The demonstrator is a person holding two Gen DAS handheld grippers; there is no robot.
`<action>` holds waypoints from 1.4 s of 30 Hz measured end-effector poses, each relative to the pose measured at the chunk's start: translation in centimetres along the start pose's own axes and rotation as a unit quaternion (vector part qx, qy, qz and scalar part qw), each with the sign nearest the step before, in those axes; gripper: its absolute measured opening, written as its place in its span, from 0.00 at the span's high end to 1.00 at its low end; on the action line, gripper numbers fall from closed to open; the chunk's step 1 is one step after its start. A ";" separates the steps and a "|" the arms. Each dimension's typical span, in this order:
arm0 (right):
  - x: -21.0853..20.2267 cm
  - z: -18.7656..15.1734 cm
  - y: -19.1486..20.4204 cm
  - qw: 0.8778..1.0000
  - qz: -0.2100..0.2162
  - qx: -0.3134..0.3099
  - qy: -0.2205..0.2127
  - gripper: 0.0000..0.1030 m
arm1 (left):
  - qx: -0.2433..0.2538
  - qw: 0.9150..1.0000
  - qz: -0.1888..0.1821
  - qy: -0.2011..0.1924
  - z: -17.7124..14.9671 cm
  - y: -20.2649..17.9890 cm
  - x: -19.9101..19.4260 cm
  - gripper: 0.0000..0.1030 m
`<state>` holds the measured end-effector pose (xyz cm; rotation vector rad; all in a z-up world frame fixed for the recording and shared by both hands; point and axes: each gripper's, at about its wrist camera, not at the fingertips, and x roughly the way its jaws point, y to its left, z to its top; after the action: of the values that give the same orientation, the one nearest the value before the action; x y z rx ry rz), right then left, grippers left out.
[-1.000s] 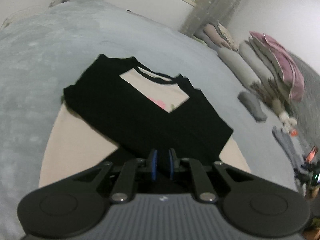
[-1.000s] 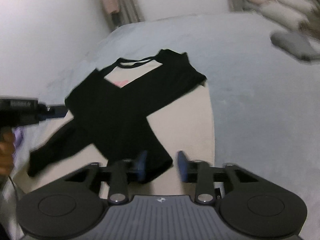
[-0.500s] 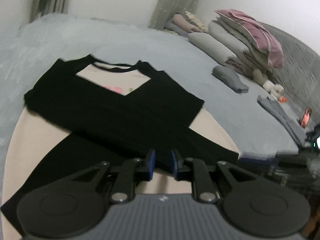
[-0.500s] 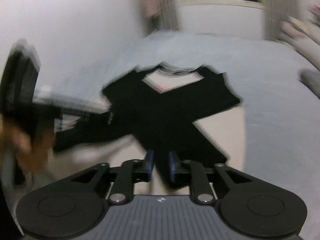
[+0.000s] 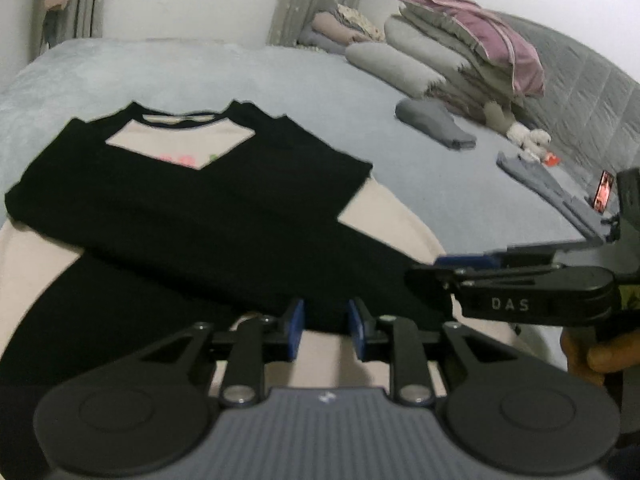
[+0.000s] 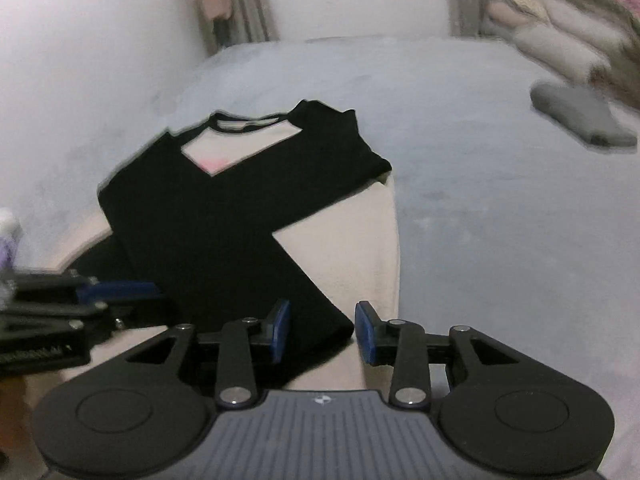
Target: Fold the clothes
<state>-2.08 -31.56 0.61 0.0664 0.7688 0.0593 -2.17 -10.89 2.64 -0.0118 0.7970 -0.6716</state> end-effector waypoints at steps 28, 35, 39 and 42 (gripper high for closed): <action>-3.2 0.4 -3.1 0.991 -0.069 0.091 -0.067 0.94 | -0.145 0.989 0.023 -0.016 2.2 8.4 -1.7 0.79; -2.9 0.2 -1.6 0.995 -0.066 0.045 -0.053 0.63 | -0.206 0.974 0.079 -0.047 3.1 14.2 -3.3 0.77; -5.1 -0.2 -0.2 0.992 -0.056 -0.005 -0.112 0.57 | -0.220 0.969 0.094 -0.054 3.3 15.7 -3.6 0.77; -4.0 -0.8 2.3 0.992 -0.038 -0.080 -0.085 0.57 | -0.233 0.966 0.098 -0.056 3.4 16.4 -3.6 0.77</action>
<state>-5.59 -29.50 2.97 -0.1086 0.5935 0.0414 7.32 3.36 3.26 -0.3904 0.8197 -0.2825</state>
